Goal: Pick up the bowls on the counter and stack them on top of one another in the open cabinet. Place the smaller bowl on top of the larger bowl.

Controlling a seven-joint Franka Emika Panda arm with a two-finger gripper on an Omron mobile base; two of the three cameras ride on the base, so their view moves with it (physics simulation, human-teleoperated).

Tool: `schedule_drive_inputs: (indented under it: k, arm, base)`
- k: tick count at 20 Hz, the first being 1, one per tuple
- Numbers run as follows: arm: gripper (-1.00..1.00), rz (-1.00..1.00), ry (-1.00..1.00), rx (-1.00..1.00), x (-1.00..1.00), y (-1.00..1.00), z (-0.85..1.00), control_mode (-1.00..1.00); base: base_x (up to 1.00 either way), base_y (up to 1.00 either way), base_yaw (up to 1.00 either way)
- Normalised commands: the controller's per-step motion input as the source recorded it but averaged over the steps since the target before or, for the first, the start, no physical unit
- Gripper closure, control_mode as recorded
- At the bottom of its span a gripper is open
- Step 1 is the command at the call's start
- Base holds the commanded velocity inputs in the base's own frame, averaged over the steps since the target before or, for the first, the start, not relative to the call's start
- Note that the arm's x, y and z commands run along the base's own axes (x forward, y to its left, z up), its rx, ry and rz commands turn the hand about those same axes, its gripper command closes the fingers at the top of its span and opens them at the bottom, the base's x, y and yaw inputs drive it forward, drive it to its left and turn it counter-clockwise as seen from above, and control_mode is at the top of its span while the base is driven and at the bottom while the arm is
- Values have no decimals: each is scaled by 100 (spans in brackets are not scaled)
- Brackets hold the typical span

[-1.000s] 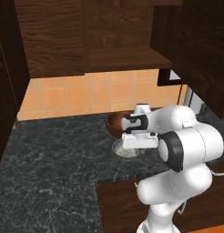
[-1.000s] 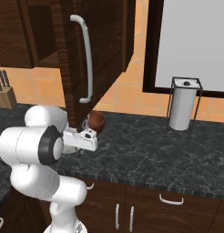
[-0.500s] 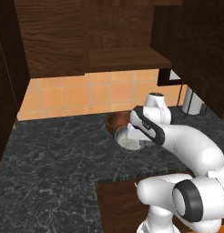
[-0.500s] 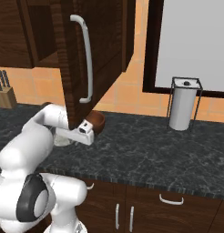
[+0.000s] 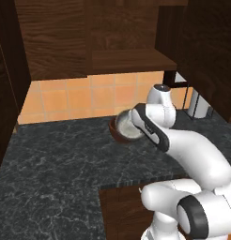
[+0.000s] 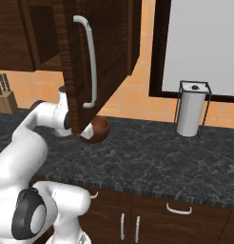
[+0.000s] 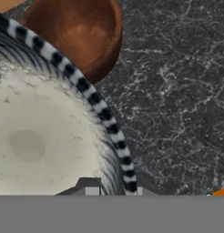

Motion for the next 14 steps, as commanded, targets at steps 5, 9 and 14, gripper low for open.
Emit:
schedule_drive_inputs:
  k: [5, 9, 14]
  arm:
    - [100, -14, 5, -10, 97, 0, 26, -100]
    - [100, -11, 6, -13, 94, 0, -1, -100]
    - [100, -5, 1, -1, 42, -8, -34, -100]
  base:
    - [0, 0, 0]
    - [0, 0, 0]
    - [0, 0, 0]
